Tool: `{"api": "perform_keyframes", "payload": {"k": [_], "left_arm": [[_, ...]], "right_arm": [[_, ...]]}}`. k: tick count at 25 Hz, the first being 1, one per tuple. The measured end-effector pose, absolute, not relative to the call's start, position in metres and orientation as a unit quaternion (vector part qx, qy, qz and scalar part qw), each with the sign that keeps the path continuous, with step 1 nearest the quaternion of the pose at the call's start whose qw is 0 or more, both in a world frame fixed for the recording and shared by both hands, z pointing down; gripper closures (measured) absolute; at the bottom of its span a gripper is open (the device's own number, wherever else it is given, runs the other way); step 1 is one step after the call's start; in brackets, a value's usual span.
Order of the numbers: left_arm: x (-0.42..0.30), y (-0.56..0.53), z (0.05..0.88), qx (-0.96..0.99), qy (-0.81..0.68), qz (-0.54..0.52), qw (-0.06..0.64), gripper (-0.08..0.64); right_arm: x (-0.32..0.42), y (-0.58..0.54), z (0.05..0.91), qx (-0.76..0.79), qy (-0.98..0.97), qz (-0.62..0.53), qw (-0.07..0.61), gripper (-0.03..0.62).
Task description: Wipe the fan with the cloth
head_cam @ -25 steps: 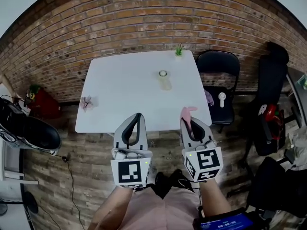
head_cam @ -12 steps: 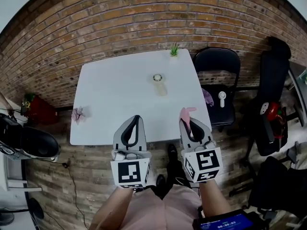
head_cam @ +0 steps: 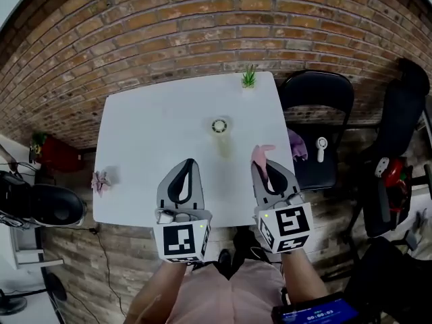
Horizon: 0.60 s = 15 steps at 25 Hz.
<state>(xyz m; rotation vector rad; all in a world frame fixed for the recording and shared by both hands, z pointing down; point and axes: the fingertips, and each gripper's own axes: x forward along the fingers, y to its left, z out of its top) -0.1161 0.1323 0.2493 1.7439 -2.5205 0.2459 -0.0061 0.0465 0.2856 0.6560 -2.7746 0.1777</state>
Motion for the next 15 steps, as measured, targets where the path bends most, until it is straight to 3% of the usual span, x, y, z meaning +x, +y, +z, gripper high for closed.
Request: {"api": "perform_keyframes", "payload": {"k": [15], "left_arm": [[-0.163,0.028,0.224,0.530,-0.845,0.072,0.010,0.548]], "right_arm": [[-0.063,-0.058,0.268,0.176,-0.974,0.056,0.134,0.552]]}}
